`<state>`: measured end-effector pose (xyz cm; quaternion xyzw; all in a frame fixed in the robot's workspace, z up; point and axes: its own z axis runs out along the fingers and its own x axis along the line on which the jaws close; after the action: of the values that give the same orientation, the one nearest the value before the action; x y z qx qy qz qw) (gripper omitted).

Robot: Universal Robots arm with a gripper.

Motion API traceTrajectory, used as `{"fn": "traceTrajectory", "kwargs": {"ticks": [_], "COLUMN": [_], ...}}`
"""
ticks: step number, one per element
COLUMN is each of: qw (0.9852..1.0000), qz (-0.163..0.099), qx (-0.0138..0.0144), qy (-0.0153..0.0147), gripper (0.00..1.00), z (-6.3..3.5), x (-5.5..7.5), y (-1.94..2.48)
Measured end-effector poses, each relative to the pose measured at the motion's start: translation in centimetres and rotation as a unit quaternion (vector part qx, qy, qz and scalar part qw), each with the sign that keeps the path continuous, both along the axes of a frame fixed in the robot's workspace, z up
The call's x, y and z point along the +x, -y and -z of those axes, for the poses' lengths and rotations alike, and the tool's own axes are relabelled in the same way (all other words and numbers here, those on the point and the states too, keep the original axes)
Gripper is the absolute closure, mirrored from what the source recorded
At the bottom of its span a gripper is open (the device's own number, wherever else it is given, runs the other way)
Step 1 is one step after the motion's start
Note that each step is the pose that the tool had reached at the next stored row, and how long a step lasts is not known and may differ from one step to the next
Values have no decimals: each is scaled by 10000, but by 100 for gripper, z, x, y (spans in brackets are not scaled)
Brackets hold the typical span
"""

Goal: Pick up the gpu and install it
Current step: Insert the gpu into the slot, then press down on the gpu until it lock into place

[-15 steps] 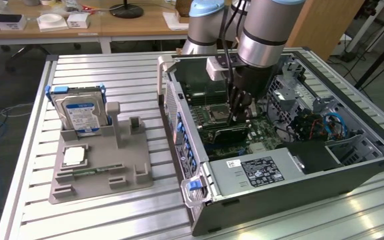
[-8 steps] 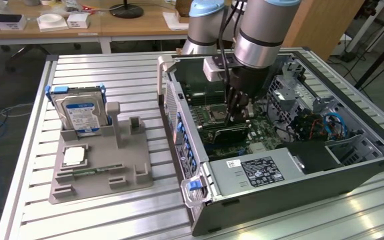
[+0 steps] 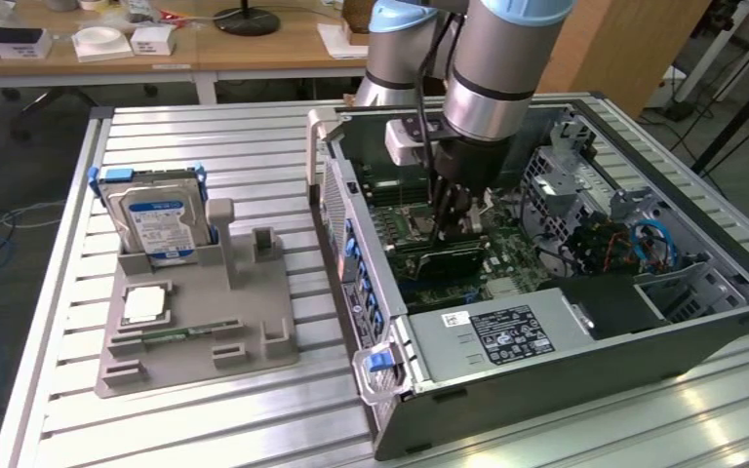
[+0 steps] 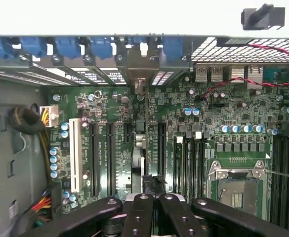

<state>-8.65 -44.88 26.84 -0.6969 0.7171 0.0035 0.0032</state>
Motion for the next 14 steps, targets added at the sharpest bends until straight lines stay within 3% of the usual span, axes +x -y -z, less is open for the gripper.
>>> {"fn": "traceTrajectory", "kwargs": {"ticks": [3, 14], "qw": [10000, 10000], "qz": [0, 0], "qx": [-19, -19], "qy": [0, 0], "gripper": [89, 89], "z": [33, 40], "x": [-11, -12], "y": [-1, -1]}}
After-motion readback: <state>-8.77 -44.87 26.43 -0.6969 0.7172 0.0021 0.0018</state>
